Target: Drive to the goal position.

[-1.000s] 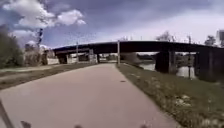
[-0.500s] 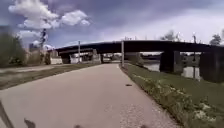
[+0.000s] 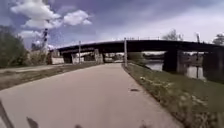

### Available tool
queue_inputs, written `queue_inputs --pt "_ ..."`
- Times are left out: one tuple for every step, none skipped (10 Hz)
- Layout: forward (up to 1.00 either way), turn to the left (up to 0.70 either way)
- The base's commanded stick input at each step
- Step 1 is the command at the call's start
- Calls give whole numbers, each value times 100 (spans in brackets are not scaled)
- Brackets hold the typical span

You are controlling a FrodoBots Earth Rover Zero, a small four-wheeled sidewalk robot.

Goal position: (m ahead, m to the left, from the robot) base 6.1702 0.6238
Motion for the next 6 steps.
queue_inputs --pt "100 0" --pt "100 0" --pt "100 0" --pt "100 0" --pt "100 0" --pt "100 0"
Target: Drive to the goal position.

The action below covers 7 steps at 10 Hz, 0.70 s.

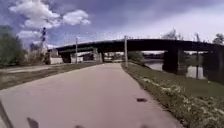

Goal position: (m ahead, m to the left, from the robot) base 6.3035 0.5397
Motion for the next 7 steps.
queue_inputs --pt "100 0" --pt "100 0" --pt "100 0" --pt "100 0" --pt "100 0" --pt "100 0" --pt "100 0"
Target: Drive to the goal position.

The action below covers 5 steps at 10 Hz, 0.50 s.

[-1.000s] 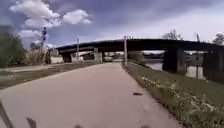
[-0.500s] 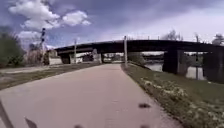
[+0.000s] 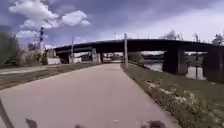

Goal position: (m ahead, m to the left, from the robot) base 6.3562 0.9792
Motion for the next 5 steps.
queue_inputs --pt "100 0" --pt "100 0" --pt "100 0" --pt "100 0" --pt "100 0"
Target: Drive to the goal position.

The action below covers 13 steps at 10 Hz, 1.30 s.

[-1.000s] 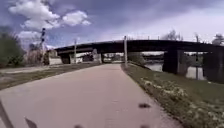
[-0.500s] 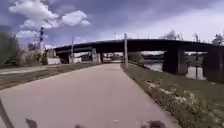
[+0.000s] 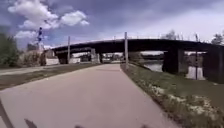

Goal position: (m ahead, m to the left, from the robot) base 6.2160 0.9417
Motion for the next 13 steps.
queue_inputs --pt "100 11" --pt "100 27" --pt "100 40" --pt "100 40" --pt "100 37" --pt "100 26" --pt "100 24" --pt "100 19" --pt "100 12" --pt "100 0" --pt "100 0" --pt "100 0" --pt "100 0"
